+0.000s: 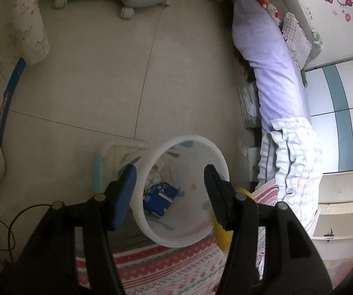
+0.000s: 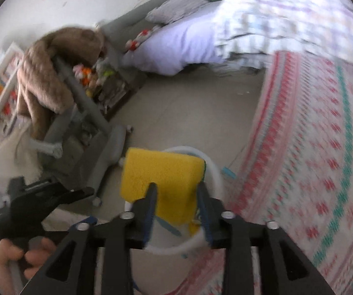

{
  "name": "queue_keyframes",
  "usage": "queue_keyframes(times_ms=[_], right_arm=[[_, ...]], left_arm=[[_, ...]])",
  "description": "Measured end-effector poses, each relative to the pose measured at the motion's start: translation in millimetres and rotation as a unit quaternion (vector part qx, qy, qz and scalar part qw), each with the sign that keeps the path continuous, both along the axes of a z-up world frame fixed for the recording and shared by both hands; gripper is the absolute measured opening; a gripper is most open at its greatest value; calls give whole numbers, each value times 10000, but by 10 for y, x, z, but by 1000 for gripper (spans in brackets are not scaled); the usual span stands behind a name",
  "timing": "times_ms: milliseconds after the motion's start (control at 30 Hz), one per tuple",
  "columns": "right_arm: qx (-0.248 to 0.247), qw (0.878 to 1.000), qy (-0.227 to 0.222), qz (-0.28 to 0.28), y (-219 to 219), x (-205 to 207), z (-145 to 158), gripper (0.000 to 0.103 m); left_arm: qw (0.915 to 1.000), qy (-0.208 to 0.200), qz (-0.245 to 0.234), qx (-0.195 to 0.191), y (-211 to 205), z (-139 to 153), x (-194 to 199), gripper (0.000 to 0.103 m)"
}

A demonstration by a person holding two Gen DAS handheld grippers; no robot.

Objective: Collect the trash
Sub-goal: 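Move both open grippers back over the bed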

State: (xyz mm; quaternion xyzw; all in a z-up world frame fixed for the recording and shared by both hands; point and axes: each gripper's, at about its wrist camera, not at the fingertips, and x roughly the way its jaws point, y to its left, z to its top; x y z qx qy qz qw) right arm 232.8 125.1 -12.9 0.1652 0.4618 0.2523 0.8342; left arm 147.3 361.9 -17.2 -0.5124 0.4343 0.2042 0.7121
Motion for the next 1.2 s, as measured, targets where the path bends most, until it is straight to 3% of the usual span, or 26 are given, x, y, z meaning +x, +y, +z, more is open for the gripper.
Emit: queue_keyframes(times_ms=[67, 167, 367, 533, 633, 767, 800, 833, 900, 933, 1000, 1133, 1200], right_arm=[[-147, 9998, -130, 39, 85, 36, 11, 67], [-103, 9997, -216, 48, -2, -30, -15, 67], [39, 9998, 90, -183, -448, -235, -173, 67], [-26, 9995, 34, -318, -918, -440, -31, 67], [-90, 9990, -78, -439, -1205, -537, 129, 67], [-125, 9976, -190, -650, -1704, -727, 377, 67], [-208, 9969, -185, -730, -1851, -775, 445, 67], [-277, 9958, -182, -850, -2009, -824, 516, 67], [-262, 9933, -159, -1117, -2351, -919, 643, 67], [-233, 9911, -120, -1301, -2573, -979, 710, 67], [-217, 9865, -121, -1620, -2961, -1113, 800, 69], [-535, 9685, -244, -2420, -3745, -1371, 882, 72], [-664, 9530, -249, -2947, -4152, -1535, 811, 72]], left_arm=[[10000, 8, -12, -11, 5, -1, 11, 58], [10000, -39, 10, 66, 23, 39, -10, 58], [9993, -112, -142, 313, -135, 147, 65, 58], [9966, -274, -544, 561, -471, 290, 169, 58], [9897, -506, -1084, 785, -770, 425, 265, 59], [9592, -826, -2321, 1387, -1400, 662, 446, 60], [9466, -1000, -2671, 1502, -1606, 734, 469, 61], [9392, -1095, -2875, 1526, -1713, 766, 483, 65], [9107, -1333, -3596, 1538, -2075, 841, 510, 71], [9018, -1378, -3798, 1535, -2179, 851, 510, 71], [8742, -1407, -4353, 1625, -2519, 858, 495, 71], [8333, -1405, -4975, 1959, -3078, 857, 443, 71], [8159, -1366, -5222, 2070, -3347, 814, 412, 71]])
